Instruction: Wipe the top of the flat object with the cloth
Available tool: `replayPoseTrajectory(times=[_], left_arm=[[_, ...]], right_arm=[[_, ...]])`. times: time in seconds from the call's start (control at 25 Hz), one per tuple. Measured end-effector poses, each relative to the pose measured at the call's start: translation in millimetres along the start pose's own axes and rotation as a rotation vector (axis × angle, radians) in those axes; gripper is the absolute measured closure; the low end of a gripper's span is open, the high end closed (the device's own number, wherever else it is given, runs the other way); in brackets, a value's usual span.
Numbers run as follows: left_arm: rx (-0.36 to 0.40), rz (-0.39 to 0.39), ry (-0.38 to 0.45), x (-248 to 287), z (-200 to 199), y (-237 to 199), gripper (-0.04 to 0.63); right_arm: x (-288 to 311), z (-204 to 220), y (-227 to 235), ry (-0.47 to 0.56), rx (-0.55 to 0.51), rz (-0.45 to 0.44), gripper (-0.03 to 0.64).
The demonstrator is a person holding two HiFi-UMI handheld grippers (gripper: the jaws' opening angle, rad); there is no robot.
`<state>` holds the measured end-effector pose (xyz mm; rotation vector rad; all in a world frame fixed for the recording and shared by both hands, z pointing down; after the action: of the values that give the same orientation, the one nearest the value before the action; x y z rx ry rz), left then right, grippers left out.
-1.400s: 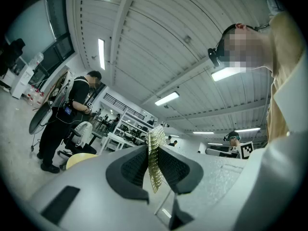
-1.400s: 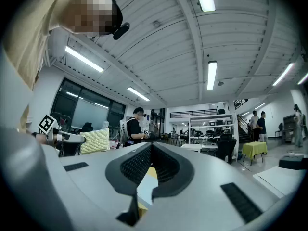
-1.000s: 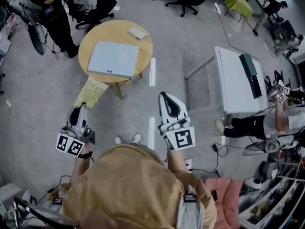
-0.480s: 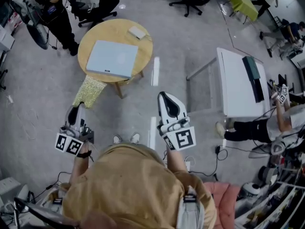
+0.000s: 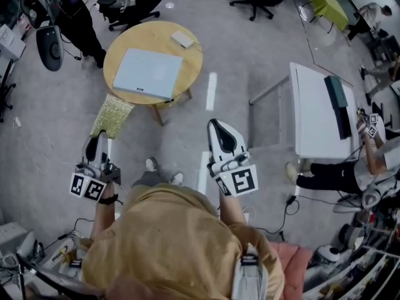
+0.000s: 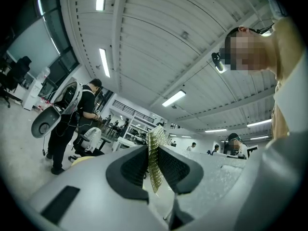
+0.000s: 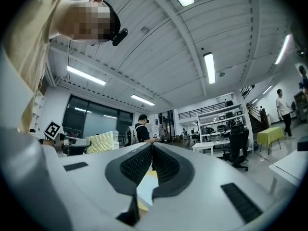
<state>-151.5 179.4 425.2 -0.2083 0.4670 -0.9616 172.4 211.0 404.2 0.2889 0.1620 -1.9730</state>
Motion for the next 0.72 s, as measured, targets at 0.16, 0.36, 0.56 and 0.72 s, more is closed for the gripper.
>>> replayPoseTrajectory(times=[0.16, 0.36, 0.56, 0.72], left_arm=[[-0.003, -0.013, 0.002, 3.6, 2.2, -7.6, 0.534], [-0.027, -0.013, 0.009, 19.1, 7.5, -28.4, 0.534], [-0.050, 0.012, 0.011, 44.5, 12.8, -43.4, 0.534], [-0.065, 0.017, 0.000, 66.8, 19.0, -60.5, 0.534]], right_arm=[[7.5, 3.7, 4.2, -0.004, 0.004, -0.004, 0.615], [25.2, 9.1, 5.8, -0.018, -0.015, 0.002, 0.615], [53.3, 6.9, 7.3, -0.014, -0.054, -0.002, 0.615], [81.0, 14.0, 13.1, -0.019, -0.060, -0.006, 0.615]])
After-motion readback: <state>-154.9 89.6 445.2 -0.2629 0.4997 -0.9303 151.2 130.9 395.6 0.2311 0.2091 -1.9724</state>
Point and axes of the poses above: the fingertips, and each gripper's own axes: x forward along the fingers, y to its right, z out of its underside, the point moved 2 cm from there along -x, backward along the fingers, and after that the axes turned 9 degrees about y, right-handed, at the moved point
